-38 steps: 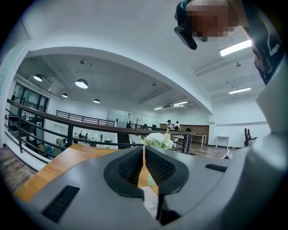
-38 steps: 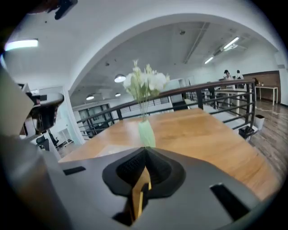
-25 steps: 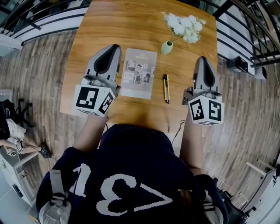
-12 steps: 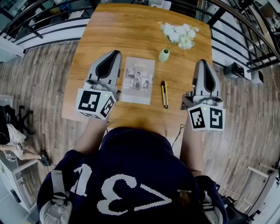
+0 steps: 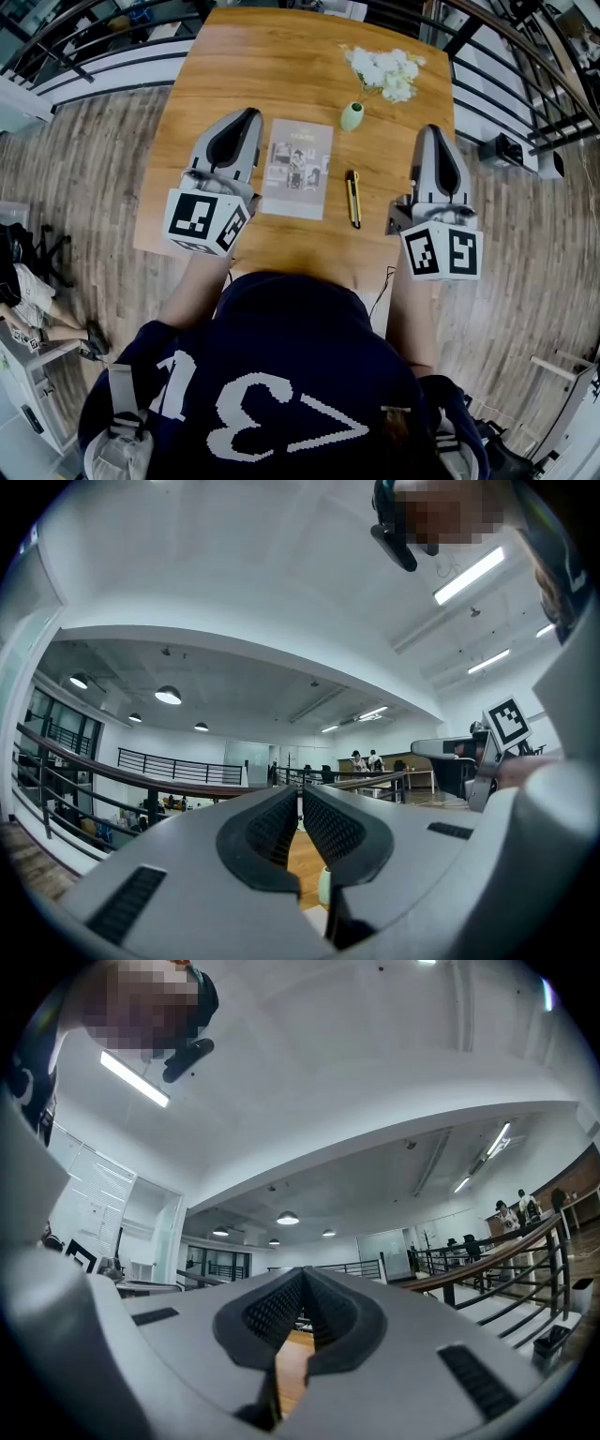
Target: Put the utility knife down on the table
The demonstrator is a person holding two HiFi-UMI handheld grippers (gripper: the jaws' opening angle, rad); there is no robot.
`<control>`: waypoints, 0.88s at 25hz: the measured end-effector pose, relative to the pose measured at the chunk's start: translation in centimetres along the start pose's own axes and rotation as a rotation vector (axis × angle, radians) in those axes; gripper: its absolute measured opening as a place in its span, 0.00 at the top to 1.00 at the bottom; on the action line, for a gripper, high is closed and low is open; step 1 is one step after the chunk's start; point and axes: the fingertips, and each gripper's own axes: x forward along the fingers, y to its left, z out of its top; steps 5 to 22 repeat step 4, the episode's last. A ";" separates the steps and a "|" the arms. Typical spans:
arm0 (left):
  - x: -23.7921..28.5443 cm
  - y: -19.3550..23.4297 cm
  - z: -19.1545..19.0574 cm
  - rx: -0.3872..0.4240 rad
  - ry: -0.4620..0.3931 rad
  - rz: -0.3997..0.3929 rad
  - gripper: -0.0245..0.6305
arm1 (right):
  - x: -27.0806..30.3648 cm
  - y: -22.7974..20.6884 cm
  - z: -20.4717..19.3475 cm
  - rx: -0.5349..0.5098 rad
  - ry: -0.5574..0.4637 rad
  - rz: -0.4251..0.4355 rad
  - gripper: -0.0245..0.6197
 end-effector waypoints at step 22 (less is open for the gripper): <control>-0.2 -0.1 -0.1 0.000 0.002 -0.002 0.92 | -0.1 0.2 -0.1 0.002 0.005 0.007 0.92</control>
